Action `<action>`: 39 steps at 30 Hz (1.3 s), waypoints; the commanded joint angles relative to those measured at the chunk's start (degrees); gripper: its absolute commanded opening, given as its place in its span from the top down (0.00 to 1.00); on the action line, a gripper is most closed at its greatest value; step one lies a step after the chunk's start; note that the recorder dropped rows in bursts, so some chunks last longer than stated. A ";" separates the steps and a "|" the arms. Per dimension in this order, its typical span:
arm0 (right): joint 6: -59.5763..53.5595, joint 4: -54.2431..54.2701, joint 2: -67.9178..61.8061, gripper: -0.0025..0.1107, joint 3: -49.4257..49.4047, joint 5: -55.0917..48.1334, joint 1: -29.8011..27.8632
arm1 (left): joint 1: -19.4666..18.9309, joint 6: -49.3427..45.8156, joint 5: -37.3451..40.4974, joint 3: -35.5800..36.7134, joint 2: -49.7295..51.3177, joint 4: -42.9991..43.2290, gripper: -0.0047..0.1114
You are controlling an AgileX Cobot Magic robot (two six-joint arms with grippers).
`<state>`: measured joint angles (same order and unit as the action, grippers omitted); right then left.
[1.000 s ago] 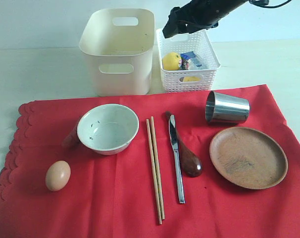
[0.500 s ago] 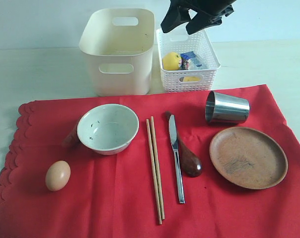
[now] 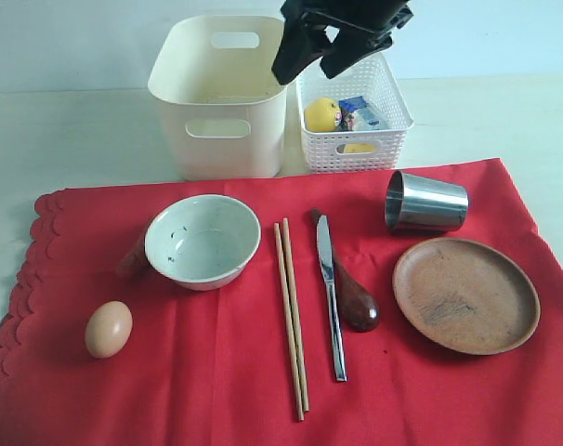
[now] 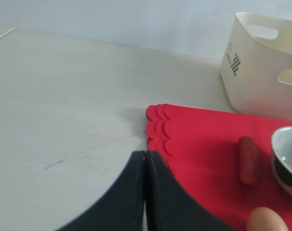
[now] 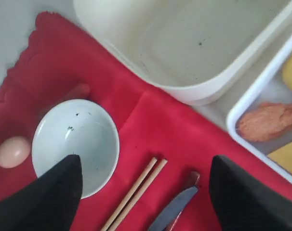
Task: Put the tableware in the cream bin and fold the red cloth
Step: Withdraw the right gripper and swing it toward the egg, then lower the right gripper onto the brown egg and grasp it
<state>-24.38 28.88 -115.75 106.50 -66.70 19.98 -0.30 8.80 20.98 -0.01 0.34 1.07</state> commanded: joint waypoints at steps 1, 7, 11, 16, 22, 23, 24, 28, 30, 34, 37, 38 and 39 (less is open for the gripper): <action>0.67 -5.50 1.12 0.36 0.37 -0.81 5.33 | 0.24 0.10 -0.65 0.01 -0.34 0.04 0.96; -0.97 -8.55 1.12 0.36 0.37 -0.69 11.79 | 0.24 0.10 -0.65 0.01 -0.34 0.04 0.96; -6.31 -8.55 1.12 0.36 0.37 -0.69 16.08 | 0.24 0.22 -0.65 0.01 -0.34 0.04 0.96; -11.13 -8.55 1.12 0.36 0.37 -0.57 20.65 | 0.24 0.22 -0.65 0.01 -0.34 0.04 0.96; -13.23 -8.44 1.00 0.36 0.37 -0.57 25.38 | 0.24 0.22 -0.65 0.01 -0.34 0.04 0.96; -13.72 -8.44 1.00 0.36 0.37 -0.57 26.10 | 0.24 0.22 -0.65 0.01 -0.34 0.04 0.96; -14.14 -8.44 1.00 0.36 0.37 -0.57 26.69 | 0.24 0.22 -0.65 0.01 -0.34 0.04 0.96; -15.04 -8.31 1.00 0.36 0.37 -0.23 29.16 | 0.24 0.22 -0.65 0.01 -0.34 0.04 0.96; -15.27 -8.31 0.89 0.36 0.37 0.03 30.18 | 0.24 0.22 -0.65 0.01 -0.34 0.04 0.96; -17.72 -8.31 0.91 0.36 -0.42 0.85 32.25 | 0.24 0.22 -0.65 0.01 -0.34 0.04 0.96; -17.99 -8.31 0.29 0.36 -0.55 1.07 33.45 | 0.24 0.22 -0.65 0.01 -0.34 0.04 0.96; -17.99 -8.17 -0.07 0.36 -0.55 1.07 33.75 | 0.24 0.22 -0.65 0.01 -0.34 0.04 0.96; -17.99 -8.17 -0.35 0.36 -0.55 1.07 34.05 | 0.24 0.22 -0.65 0.01 -0.34 0.04 0.96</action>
<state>-41.63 20.77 -115.51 106.26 -66.28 53.26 -0.30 8.80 20.98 -0.01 0.34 1.07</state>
